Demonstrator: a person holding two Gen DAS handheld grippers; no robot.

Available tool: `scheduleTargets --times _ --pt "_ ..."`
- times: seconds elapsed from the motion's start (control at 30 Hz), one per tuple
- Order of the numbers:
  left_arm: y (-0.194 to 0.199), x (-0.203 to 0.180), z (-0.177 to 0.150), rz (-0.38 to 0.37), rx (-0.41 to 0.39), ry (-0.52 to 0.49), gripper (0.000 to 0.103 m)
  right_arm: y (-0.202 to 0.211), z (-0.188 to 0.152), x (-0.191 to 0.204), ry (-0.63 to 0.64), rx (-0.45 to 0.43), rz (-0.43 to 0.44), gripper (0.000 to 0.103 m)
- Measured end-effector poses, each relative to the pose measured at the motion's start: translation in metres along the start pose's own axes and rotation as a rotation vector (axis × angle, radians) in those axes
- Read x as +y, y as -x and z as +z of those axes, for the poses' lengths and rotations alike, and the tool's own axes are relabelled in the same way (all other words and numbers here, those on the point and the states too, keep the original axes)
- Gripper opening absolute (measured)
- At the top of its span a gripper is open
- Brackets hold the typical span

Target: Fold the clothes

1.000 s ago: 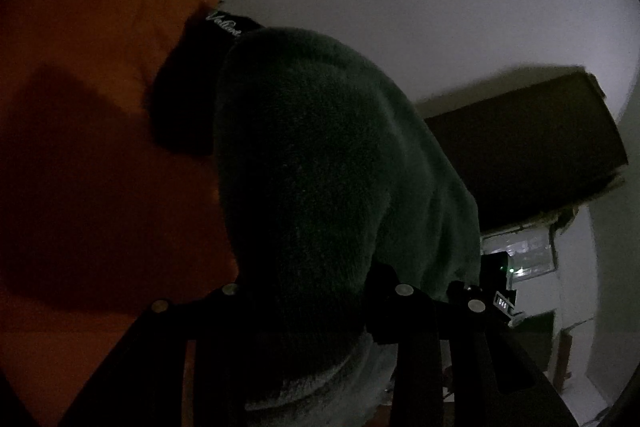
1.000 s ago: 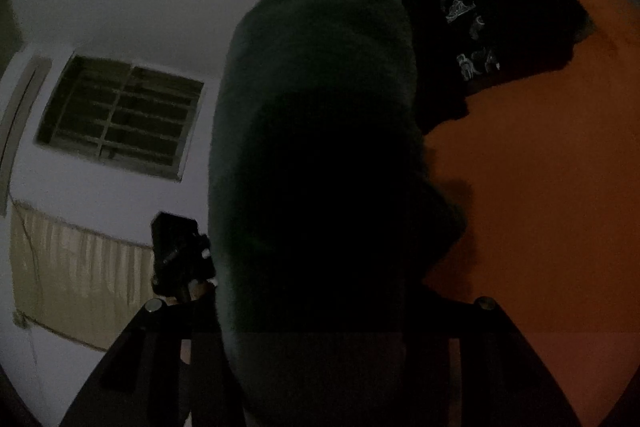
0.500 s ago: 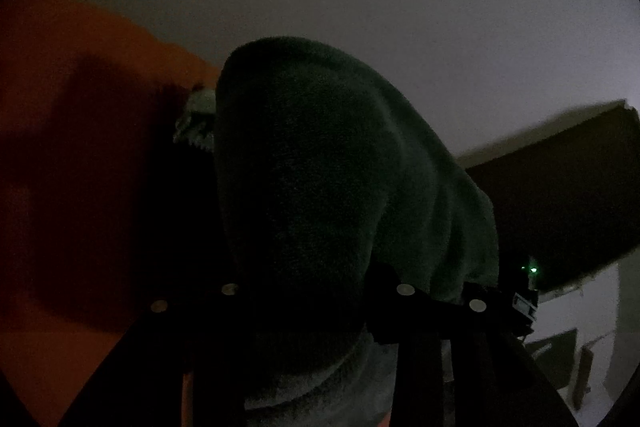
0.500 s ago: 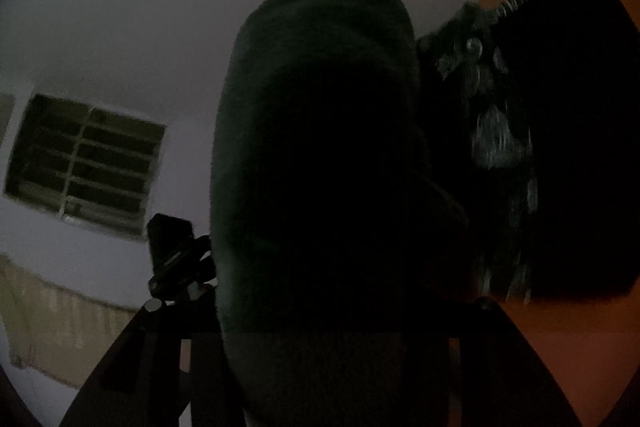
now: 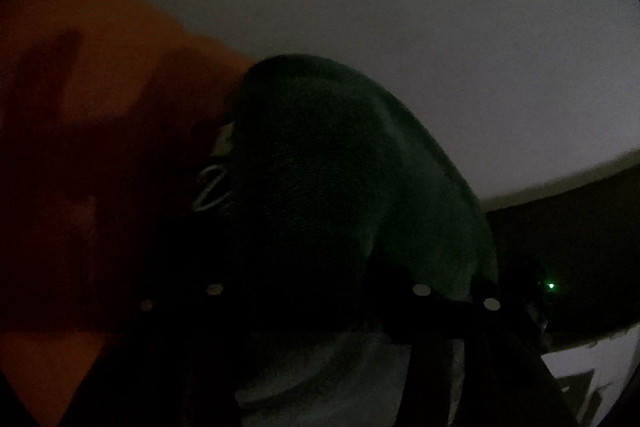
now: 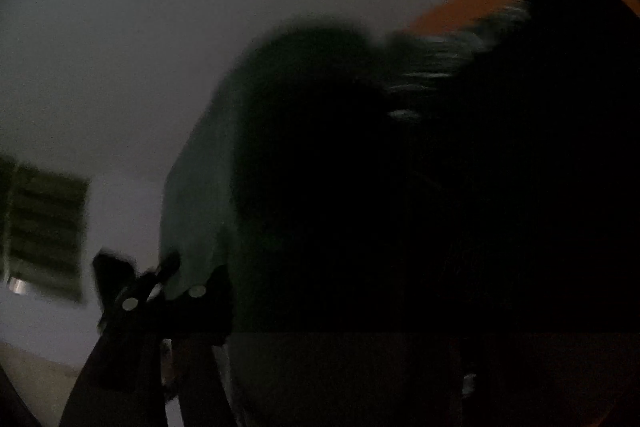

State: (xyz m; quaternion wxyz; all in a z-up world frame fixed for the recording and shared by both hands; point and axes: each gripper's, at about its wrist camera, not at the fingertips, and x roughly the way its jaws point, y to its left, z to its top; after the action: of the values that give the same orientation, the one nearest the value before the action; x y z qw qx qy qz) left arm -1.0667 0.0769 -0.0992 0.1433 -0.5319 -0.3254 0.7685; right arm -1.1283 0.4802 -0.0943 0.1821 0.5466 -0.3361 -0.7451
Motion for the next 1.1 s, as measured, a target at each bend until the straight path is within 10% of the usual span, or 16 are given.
scheduleTargets --times 0.13,0.27,0.47,0.73,1.0,1.1 --pt "0.023 0.024 0.004 0.102 -0.059 0.017 0.067 0.027 0.006 -0.035 -0.083 -0.128 -0.122 0.075" --pt "0.053 -0.009 -0.026 0.182 -0.172 -0.145 0.067 0.073 -0.016 0.002 0.109 -0.311 -0.317 0.073" --pt "0.021 -0.078 -0.108 0.239 -0.126 -0.450 0.067 0.043 -0.084 0.066 0.446 -0.161 -0.250 0.003" --pt "0.004 -0.033 -0.125 0.371 -0.031 -0.415 0.067 0.015 -0.133 -0.013 0.289 0.037 -0.368 0.002" --pt "0.001 -0.056 -0.086 0.295 -0.085 -0.387 0.067 0.057 -0.104 0.021 0.325 -0.158 -0.213 0.002" --pt "-0.020 -0.051 -0.085 0.366 -0.056 -0.389 0.067 0.034 -0.099 0.032 0.333 -0.133 -0.281 0.002"
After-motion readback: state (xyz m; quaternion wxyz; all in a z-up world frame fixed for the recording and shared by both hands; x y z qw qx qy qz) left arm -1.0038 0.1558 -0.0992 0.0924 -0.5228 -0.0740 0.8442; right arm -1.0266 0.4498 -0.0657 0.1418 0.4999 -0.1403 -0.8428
